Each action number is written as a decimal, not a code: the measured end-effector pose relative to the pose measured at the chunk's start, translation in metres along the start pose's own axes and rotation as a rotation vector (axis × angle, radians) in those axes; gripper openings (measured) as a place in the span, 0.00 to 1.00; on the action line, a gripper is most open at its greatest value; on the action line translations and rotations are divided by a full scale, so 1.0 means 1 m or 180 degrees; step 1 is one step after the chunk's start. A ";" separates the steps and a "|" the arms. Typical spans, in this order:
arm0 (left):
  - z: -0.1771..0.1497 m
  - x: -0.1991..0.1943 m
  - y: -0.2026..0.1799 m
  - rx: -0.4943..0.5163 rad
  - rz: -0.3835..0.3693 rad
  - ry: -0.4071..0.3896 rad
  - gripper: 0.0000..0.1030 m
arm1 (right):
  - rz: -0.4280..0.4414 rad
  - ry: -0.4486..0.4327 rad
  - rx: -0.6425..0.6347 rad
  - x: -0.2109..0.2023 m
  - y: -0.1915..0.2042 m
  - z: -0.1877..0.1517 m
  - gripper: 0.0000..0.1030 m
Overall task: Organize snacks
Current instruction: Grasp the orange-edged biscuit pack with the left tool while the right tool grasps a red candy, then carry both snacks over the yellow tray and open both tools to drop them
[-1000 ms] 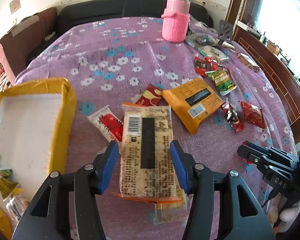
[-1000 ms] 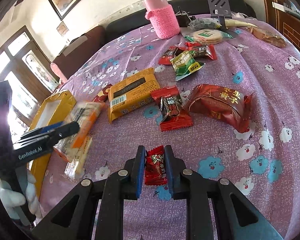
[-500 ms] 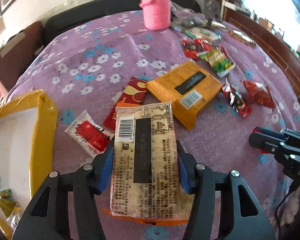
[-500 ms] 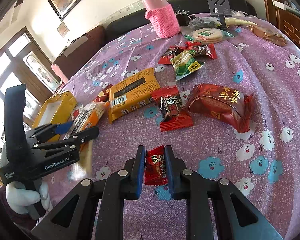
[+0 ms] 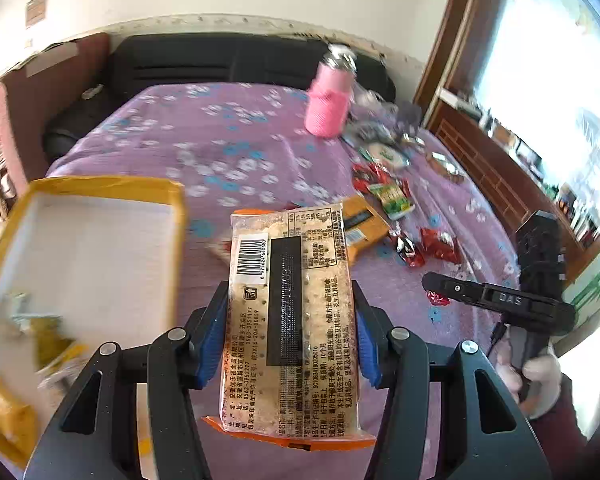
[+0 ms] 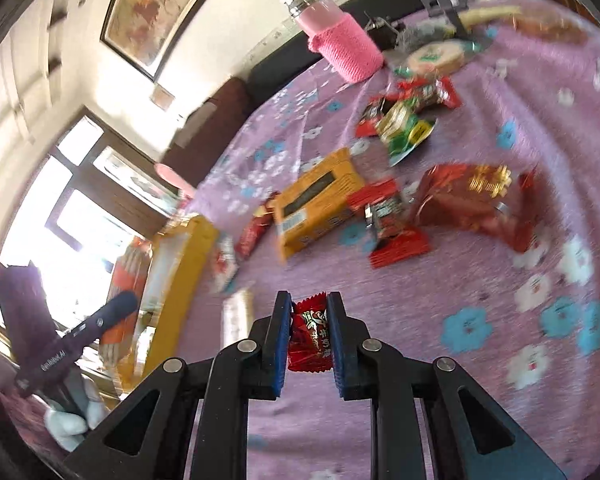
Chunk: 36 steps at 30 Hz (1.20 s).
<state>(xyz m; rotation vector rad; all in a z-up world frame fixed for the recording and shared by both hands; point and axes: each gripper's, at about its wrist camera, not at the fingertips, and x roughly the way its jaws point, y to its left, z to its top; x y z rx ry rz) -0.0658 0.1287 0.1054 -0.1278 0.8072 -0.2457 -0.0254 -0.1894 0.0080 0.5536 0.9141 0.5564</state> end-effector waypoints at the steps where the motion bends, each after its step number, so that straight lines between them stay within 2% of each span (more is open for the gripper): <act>1: 0.000 -0.007 0.006 -0.0024 0.0013 -0.0028 0.52 | 0.0039 0.0014 0.0034 0.000 0.000 0.000 0.18; 4: 0.001 -0.033 0.038 -0.0088 0.0146 -0.0125 0.52 | 0.0089 0.0018 0.0090 -0.001 0.011 -0.002 0.18; 6: 0.002 -0.046 0.062 -0.0108 0.0329 -0.0160 0.52 | 0.0128 0.0032 0.0048 0.000 0.031 -0.002 0.18; 11: 0.008 -0.052 0.113 -0.0182 0.0653 -0.0116 0.52 | 0.0234 0.0159 -0.0308 0.014 0.111 0.006 0.18; 17: 0.016 -0.031 0.166 -0.0286 0.0990 -0.0005 0.52 | 0.0369 0.0518 -0.0718 0.071 0.216 0.007 0.17; 22: 0.001 -0.011 0.193 -0.0463 0.0923 0.0163 0.52 | 0.0234 0.0772 -0.0979 0.135 0.262 -0.013 0.17; 28: -0.020 0.004 0.207 -0.0550 0.0901 0.0386 0.52 | -0.0015 0.1054 -0.1095 0.205 0.276 -0.036 0.17; 32: -0.026 -0.001 0.212 -0.0633 0.0866 0.0380 0.52 | -0.0122 0.1099 -0.1149 0.226 0.275 -0.043 0.18; 36: -0.027 -0.012 0.215 -0.0751 0.0751 0.0306 0.53 | -0.0200 0.1033 -0.1227 0.230 0.274 -0.045 0.23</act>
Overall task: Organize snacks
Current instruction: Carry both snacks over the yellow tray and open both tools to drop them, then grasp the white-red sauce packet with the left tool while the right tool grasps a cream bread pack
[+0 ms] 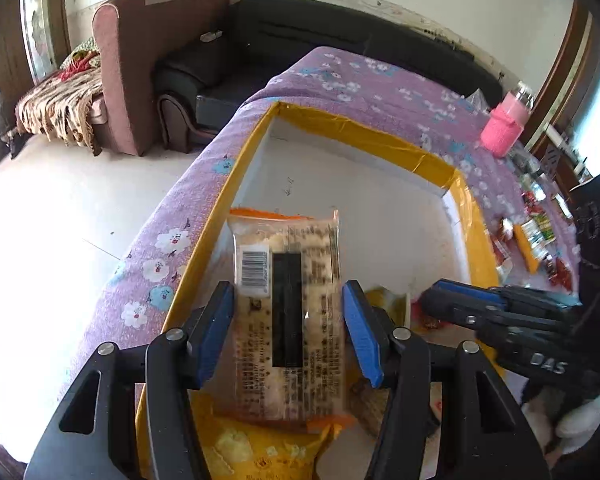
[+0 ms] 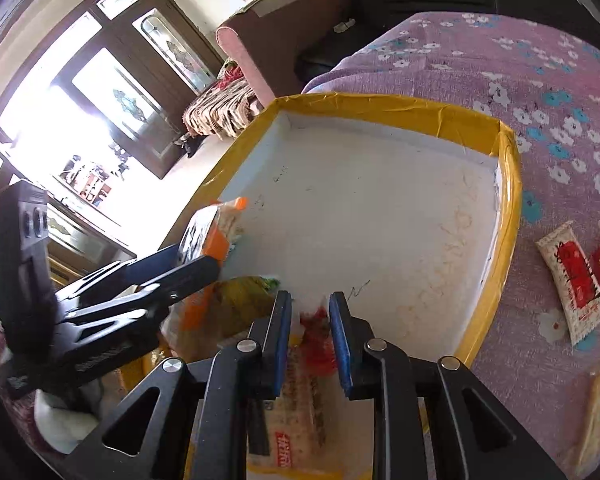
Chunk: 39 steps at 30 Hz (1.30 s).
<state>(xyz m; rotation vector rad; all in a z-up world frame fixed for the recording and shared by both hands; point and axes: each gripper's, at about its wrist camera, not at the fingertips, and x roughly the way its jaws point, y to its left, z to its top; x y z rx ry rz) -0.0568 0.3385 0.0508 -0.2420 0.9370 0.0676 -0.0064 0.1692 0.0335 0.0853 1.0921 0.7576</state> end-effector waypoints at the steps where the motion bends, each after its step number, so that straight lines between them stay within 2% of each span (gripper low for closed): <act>1: 0.000 -0.005 0.001 -0.0031 -0.0037 -0.0024 0.53 | 0.0011 -0.0008 0.0009 -0.002 0.000 -0.001 0.28; 6: -0.005 -0.043 0.000 -0.0207 -0.0200 -0.0256 0.54 | 0.0144 -0.0200 0.0079 -0.030 -0.003 -0.002 0.33; 8: -0.007 -0.060 -0.004 -0.0266 -0.0307 -0.0350 0.68 | 0.0159 -0.0343 0.0104 -0.051 -0.010 -0.006 0.39; 9: -0.010 -0.071 -0.009 -0.0277 -0.0387 -0.0422 0.70 | 0.0158 -0.0426 0.0129 -0.064 -0.017 -0.009 0.42; 11: -0.012 -0.086 -0.019 -0.0245 -0.0520 -0.0499 0.72 | 0.0110 -0.0560 0.0193 -0.089 -0.033 -0.016 0.43; 14: -0.014 -0.098 -0.039 -0.0162 -0.0773 -0.0515 0.72 | -0.0135 -0.0677 0.0348 -0.123 -0.072 -0.033 0.49; 16: -0.015 -0.099 -0.056 -0.0087 -0.0898 -0.0470 0.72 | -0.0429 -0.0685 0.0439 -0.139 -0.104 -0.049 0.54; 18: -0.016 -0.095 -0.076 0.0023 -0.0936 -0.0409 0.72 | -0.0643 -0.0600 0.0527 -0.141 -0.128 -0.060 0.54; 21: -0.017 -0.086 -0.098 0.0106 -0.0983 -0.0287 0.72 | -0.0716 -0.0499 0.0708 -0.138 -0.158 -0.075 0.54; 23: -0.017 -0.081 -0.110 0.0129 -0.1025 -0.0210 0.72 | -0.0700 -0.0478 0.0770 -0.136 -0.165 -0.082 0.55; 28: -0.016 -0.064 -0.141 0.0175 -0.1092 -0.0040 0.72 | -0.0813 -0.0410 0.0558 -0.118 -0.157 -0.080 0.54; 36: -0.004 -0.010 -0.185 0.0176 -0.1200 0.0359 0.72 | -0.1397 -0.0370 -0.0047 -0.090 -0.129 -0.077 0.54; 38: -0.001 0.007 -0.196 0.0178 -0.1183 0.0438 0.71 | -0.1477 -0.0391 -0.0106 -0.091 -0.130 -0.079 0.44; 39: 0.001 0.014 -0.199 0.0179 -0.1178 0.0474 0.71 | -0.1501 -0.0395 -0.0125 -0.091 -0.131 -0.080 0.35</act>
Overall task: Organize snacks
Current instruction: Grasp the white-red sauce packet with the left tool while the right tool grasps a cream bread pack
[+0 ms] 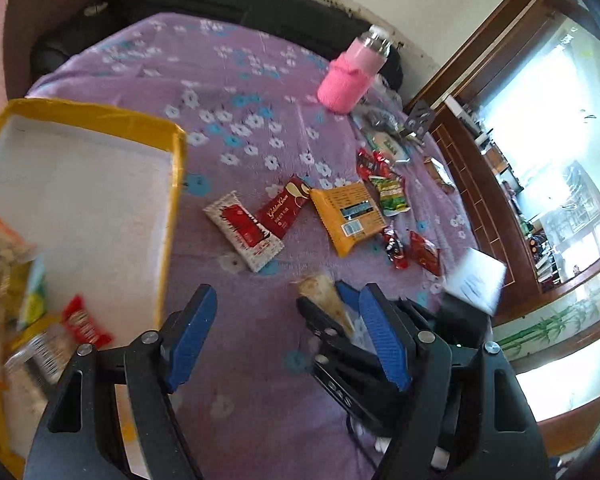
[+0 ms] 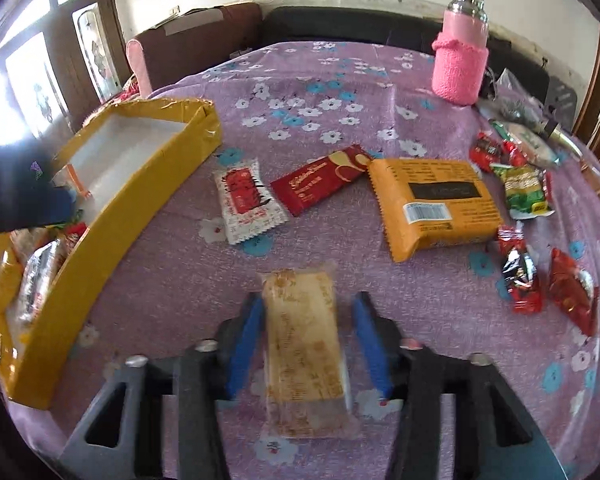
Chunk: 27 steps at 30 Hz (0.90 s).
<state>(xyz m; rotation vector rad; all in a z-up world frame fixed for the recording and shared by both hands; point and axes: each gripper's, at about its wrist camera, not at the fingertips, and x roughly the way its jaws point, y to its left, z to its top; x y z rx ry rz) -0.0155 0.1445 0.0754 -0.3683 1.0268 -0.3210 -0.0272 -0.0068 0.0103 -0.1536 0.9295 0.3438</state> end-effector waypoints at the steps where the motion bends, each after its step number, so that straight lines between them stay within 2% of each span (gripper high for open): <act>1: 0.004 0.011 -0.001 -0.0001 0.0017 0.0050 0.72 | -0.0012 -0.0008 -0.0013 0.000 -0.002 0.000 0.34; 3: 0.010 0.025 -0.002 -0.0038 0.0026 0.0092 0.71 | 0.0030 -0.0017 0.0044 -0.002 -0.010 -0.001 0.34; 5: 0.016 0.039 -0.002 -0.0019 0.0142 0.0140 0.71 | 0.0004 -0.0028 0.0122 -0.003 -0.017 -0.001 0.34; 9: 0.026 0.058 0.000 0.0038 0.0372 0.0160 0.70 | 0.0180 -0.0023 0.0388 -0.005 -0.042 0.000 0.34; 12: 0.034 0.072 0.002 0.0062 0.0486 0.0193 0.65 | 0.0351 -0.0010 0.0585 -0.006 -0.057 0.000 0.34; 13: 0.036 0.076 0.000 0.0136 0.0607 0.0162 0.62 | 0.0368 -0.0004 0.0624 -0.006 -0.060 0.000 0.34; 17: 0.041 0.089 -0.005 0.0314 0.0901 0.0101 0.51 | 0.0321 -0.0001 0.0651 -0.008 -0.063 -0.001 0.34; 21: 0.033 0.099 -0.014 0.0739 0.1285 0.0043 0.40 | 0.0265 -0.0009 0.0595 -0.009 -0.060 -0.001 0.34; 22: 0.031 0.099 -0.015 0.0785 0.1306 0.0034 0.36 | 0.0265 -0.0011 0.0596 -0.009 -0.060 -0.001 0.34; 23: 0.029 0.096 -0.016 0.0824 0.1263 0.0039 0.24 | 0.0271 -0.0013 0.0604 -0.009 -0.060 -0.001 0.34; 25: 0.027 0.091 -0.013 0.0764 0.1079 0.0104 0.23 | 0.0279 -0.0016 0.0616 -0.009 -0.060 -0.001 0.34; 27: 0.024 0.086 -0.013 0.0747 0.1104 0.0084 0.23 | 0.0281 -0.0018 0.0622 -0.009 -0.060 -0.001 0.34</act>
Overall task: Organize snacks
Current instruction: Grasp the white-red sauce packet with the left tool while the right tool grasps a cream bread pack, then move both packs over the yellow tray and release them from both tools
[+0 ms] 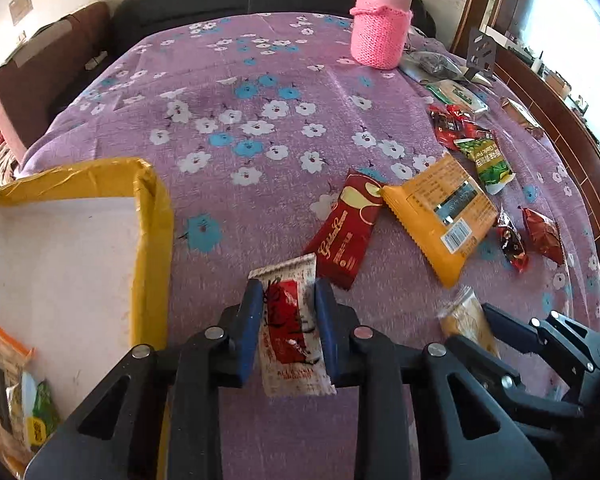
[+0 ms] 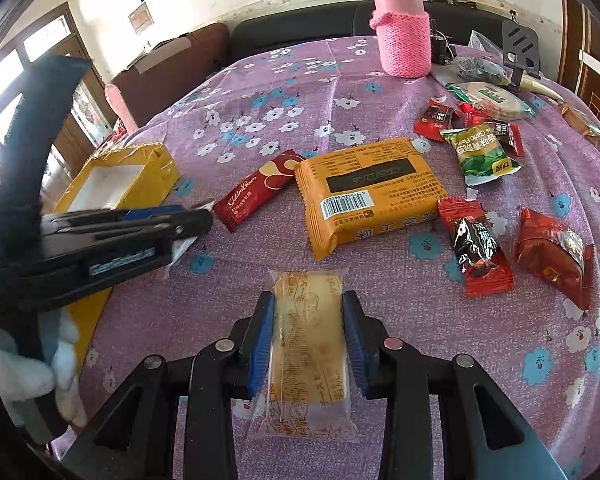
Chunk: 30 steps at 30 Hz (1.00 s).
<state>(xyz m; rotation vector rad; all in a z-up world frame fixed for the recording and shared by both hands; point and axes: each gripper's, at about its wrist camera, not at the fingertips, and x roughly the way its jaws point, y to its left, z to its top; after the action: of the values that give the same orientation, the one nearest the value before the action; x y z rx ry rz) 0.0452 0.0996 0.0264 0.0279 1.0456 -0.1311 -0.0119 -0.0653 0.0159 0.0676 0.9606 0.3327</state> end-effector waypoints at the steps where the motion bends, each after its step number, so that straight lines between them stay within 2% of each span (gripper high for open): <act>1: -0.001 -0.001 0.000 -0.0008 0.0006 -0.0007 0.23 | -0.0005 -0.0003 -0.0002 0.000 0.000 0.000 0.34; 3: -0.004 -0.004 -0.001 0.0014 0.0068 -0.0050 0.29 | -0.0013 -0.0009 -0.0008 0.000 0.000 0.000 0.35; 5: -0.002 -0.002 -0.007 0.0080 0.0207 -0.0083 0.51 | -0.0016 -0.0011 -0.0012 0.000 0.001 0.000 0.35; 7: -0.003 0.000 -0.012 0.0129 0.0263 -0.0074 0.65 | -0.0010 -0.0010 -0.0006 0.000 0.000 0.000 0.35; 9: -0.006 0.013 -0.022 0.0269 0.0257 0.0047 0.69 | 0.0002 -0.0006 0.0004 0.000 0.000 0.000 0.35; 10: -0.006 0.011 -0.026 0.0334 0.0301 -0.0053 0.68 | 0.0003 -0.0005 0.0005 0.000 0.000 0.000 0.35; 11: -0.007 0.011 -0.031 0.0411 0.0330 -0.0081 0.59 | 0.0003 -0.0002 0.0004 0.000 0.000 0.000 0.35; 12: -0.007 0.010 -0.031 0.0391 0.0208 -0.0089 0.49 | -0.0001 -0.0001 -0.0001 0.000 0.000 0.000 0.35; 13: -0.007 0.009 -0.031 0.0362 0.0086 -0.0082 0.25 | -0.0007 -0.0008 -0.0004 0.000 0.000 0.000 0.34; 16: -0.009 0.003 -0.032 0.0323 0.0056 -0.0141 0.25 | 0.0020 -0.0005 0.0002 0.000 -0.001 -0.001 0.34; 22: -0.022 -0.024 -0.017 0.0072 -0.0263 -0.0228 0.25 | 0.0278 -0.0060 0.0160 -0.004 -0.007 0.000 0.34; 27: -0.040 -0.074 0.007 -0.0223 -0.0557 -0.0509 0.25 | 0.0461 -0.0171 0.0212 -0.009 -0.007 0.001 0.34; 30: -0.053 -0.100 0.025 -0.0395 -0.0610 -0.0676 0.25 | 0.0501 -0.0244 0.0216 -0.012 -0.006 0.001 0.33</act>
<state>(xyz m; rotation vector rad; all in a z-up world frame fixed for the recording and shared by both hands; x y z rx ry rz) -0.0471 0.1384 0.0849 -0.1953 0.8411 -0.2375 -0.0159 -0.0749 0.0253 0.2173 0.8923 0.4396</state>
